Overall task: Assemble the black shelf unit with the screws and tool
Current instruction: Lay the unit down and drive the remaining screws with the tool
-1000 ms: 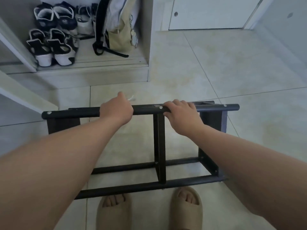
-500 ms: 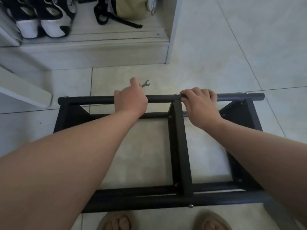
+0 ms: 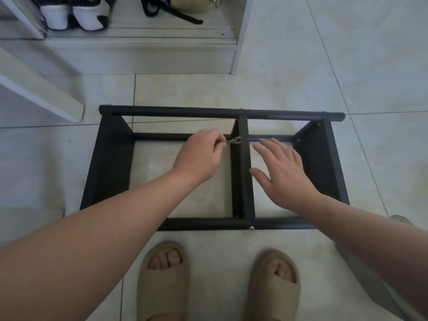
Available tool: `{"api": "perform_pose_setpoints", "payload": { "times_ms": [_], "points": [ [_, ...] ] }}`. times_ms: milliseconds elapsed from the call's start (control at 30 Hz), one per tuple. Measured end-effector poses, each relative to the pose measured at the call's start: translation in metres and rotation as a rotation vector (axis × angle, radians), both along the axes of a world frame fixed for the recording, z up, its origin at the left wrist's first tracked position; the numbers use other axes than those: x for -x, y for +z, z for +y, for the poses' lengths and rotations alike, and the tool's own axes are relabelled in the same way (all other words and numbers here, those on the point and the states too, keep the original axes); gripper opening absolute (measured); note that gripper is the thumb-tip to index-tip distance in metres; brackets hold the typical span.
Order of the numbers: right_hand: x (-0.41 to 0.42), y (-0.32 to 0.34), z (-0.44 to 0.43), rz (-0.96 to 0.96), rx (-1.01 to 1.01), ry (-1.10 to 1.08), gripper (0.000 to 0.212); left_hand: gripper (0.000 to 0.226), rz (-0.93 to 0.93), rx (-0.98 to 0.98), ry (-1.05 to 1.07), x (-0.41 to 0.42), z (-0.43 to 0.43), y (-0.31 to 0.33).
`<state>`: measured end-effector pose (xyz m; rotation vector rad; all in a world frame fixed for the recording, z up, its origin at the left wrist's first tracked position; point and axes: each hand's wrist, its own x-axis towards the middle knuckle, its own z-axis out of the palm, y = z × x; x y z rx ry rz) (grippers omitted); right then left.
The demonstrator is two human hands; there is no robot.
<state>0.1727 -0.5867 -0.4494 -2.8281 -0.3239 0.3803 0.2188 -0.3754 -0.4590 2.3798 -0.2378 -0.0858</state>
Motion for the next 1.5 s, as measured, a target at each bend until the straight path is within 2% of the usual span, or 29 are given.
{"api": "perform_pose_setpoints", "payload": {
  "times_ms": [167,233,333,400,500,600,833,967,1133,1367,1500],
  "points": [
    [0.065,-0.005,-0.020,0.177,0.069,0.105,0.081,0.016,0.224,-0.014,-0.002,0.055,0.003,-0.005],
    [0.081,-0.012,-0.029,0.227,0.154,0.241,0.092,0.015,0.326,-0.065,-0.002,0.070,0.004,-0.011],
    [0.083,-0.025,-0.035,0.160,0.274,0.381,0.096,0.009,0.462,-0.102,-0.028,0.082,0.005,-0.022],
    [0.074,-0.028,-0.034,0.114,0.246,0.351,0.100,0.007,0.530,-0.110,-0.078,0.082,0.004,-0.027],
    [0.064,-0.034,-0.033,0.087,0.190,0.401,0.105,0.020,0.579,-0.079,-0.117,0.076,0.003,-0.031],
    [0.062,-0.039,-0.031,0.073,0.131,0.405,0.104,0.023,0.613,-0.020,-0.120,0.069,0.000,-0.033],
    [0.065,-0.044,-0.031,-0.009,0.119,0.403,0.102,0.010,0.814,0.170,-0.143,0.064,0.003,-0.041],
    [0.064,-0.045,-0.031,0.000,0.116,0.400,0.103,0.010,0.991,0.401,-0.090,0.066,-0.005,-0.040],
    [0.065,-0.046,-0.030,-0.031,0.115,0.397,0.103,0.012,1.065,0.530,0.023,0.065,-0.010,-0.042],
    [0.066,-0.049,-0.033,-0.123,0.142,0.494,0.093,0.015,1.092,0.573,0.093,0.067,-0.013,-0.047],
    [0.064,-0.052,-0.033,-0.107,0.116,0.531,0.092,0.011,1.066,0.546,0.073,0.067,-0.011,-0.049]
  ]
}}
